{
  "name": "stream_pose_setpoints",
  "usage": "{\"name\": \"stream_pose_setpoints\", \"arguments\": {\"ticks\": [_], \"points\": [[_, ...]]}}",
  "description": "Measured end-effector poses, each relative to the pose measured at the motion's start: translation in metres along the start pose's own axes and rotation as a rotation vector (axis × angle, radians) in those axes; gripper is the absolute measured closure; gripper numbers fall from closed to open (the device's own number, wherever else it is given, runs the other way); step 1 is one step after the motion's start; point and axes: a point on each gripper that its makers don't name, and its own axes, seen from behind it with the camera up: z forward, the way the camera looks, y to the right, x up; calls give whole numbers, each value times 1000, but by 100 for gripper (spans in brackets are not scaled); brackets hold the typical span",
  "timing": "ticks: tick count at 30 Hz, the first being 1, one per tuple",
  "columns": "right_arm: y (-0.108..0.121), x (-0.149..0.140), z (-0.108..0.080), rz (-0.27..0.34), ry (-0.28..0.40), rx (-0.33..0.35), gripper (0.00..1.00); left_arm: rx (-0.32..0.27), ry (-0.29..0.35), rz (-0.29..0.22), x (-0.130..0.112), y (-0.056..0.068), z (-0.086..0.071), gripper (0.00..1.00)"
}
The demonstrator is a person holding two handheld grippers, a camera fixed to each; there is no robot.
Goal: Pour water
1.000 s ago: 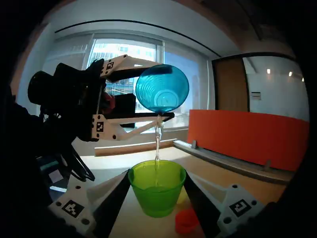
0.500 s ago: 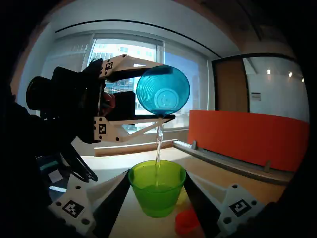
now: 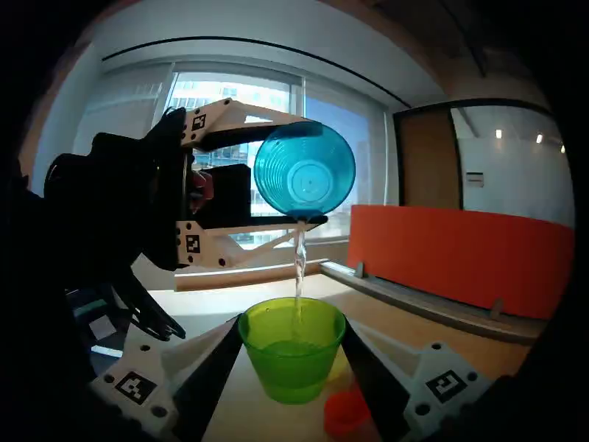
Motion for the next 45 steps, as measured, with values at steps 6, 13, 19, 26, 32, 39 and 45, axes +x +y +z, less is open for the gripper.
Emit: {"name": "stream_pose_setpoints", "arguments": {"ticks": [6, 13, 19, 26, 32, 39, 45], "points": [[2, 1, 0, -1, 0, -2, 8, 5, 4, 30, 3, -1, 1, 13], [5, 1, -2, -1, 3, -3, 8, 7, 4, 64, 6, -1, 1, 13], [7, 1, -1, -1, 3, -4, 8, 10, 5, 66, 8, 0, 1, 13], [10, 1, -2, 0, 5, -6, 8, 10, 6, 57, 5, -4, 3, 13], [10, 2, -3, 0, 6, -7, 8, 5, 7, 12, 3, -2, 3, 14], [10, 2, -4, 3, 10, -10, 8, 0, -9, -137, -7, 3, 1, 14], [8, 3, -6, -1, 13, -13, 9, -6, -12, -286, -14, 4, 0, 13]]}}
